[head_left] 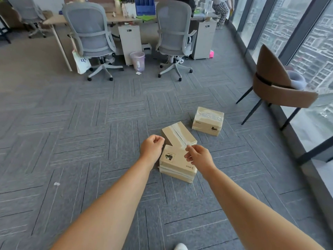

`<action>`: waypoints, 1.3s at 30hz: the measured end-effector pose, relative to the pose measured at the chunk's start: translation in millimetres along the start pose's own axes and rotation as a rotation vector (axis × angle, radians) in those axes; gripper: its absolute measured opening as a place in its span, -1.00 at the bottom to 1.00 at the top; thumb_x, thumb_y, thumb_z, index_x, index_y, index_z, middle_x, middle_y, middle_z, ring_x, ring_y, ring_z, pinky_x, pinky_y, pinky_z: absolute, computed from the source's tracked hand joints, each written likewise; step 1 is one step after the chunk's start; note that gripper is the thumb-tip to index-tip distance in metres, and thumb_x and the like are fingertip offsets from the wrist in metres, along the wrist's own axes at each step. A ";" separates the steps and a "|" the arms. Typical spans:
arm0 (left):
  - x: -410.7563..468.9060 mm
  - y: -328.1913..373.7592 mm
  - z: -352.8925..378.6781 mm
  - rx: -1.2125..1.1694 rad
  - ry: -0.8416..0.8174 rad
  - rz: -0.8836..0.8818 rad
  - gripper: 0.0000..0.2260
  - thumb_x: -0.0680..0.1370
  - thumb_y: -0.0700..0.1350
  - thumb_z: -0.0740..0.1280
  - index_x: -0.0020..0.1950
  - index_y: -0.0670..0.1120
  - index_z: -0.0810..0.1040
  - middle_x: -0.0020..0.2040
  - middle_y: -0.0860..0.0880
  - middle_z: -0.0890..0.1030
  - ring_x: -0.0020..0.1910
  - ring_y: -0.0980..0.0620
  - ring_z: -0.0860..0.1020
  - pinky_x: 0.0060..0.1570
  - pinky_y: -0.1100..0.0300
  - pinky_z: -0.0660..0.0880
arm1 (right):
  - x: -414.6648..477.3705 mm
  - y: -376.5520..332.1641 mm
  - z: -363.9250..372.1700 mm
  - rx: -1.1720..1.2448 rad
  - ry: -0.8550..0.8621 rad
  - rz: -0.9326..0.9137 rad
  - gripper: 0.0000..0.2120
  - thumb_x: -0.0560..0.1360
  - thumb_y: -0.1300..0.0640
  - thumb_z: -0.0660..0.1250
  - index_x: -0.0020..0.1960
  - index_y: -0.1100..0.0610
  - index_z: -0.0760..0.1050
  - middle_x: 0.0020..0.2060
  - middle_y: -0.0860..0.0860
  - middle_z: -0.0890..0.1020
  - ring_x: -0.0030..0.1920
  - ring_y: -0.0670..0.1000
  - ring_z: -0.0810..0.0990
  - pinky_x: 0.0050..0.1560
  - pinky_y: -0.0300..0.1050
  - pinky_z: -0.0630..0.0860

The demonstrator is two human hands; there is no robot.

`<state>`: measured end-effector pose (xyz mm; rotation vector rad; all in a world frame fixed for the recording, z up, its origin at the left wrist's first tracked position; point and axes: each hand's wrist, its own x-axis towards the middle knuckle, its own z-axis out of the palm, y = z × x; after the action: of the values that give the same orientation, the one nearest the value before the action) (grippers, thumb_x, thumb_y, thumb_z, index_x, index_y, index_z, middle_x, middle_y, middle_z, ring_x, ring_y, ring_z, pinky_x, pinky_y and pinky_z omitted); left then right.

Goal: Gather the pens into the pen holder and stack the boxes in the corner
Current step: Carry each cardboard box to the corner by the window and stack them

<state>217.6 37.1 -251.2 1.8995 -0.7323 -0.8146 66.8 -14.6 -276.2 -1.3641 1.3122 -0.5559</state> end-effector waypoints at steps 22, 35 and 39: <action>288.5 -188.9 178.0 0.220 -0.165 -0.121 -0.85 0.58 -0.13 0.20 0.06 -0.12 0.52 0.00 -0.01 0.53 -0.04 0.01 0.46 -0.07 0.18 0.36 | 280.9 198.7 35.0 -0.033 0.166 0.241 -0.90 0.55 0.18 0.21 -0.05 0.15 0.50 -0.22 0.04 0.61 -0.24 -0.01 0.53 -0.32 -0.24 0.43; 376.1 -436.1 264.6 0.466 -0.152 -0.219 -0.44 0.56 -0.02 0.24 0.51 0.01 0.11 0.51 -0.16 0.12 0.47 -0.17 0.18 0.43 -0.09 0.22 | 393.0 427.0 89.3 -0.377 0.201 0.351 -0.51 0.51 0.02 0.26 0.41 -0.12 0.24 0.51 0.09 0.06 0.48 0.21 0.03 0.43 0.14 0.12; 382.8 -466.5 270.7 0.368 -0.107 -0.267 -0.30 0.54 0.06 0.26 0.53 0.03 -0.09 0.53 -0.12 0.11 0.48 -0.18 0.19 0.39 -0.19 0.23 | 399.4 460.0 93.3 -0.259 0.298 0.399 -0.14 0.42 -0.05 0.38 0.51 0.05 -0.09 0.52 0.12 0.04 0.49 0.20 0.07 0.47 0.15 0.10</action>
<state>310.6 -201.7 -860.9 2.3340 -0.7416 -1.0069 83.6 -235.6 -851.2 -1.2039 1.8982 -0.3282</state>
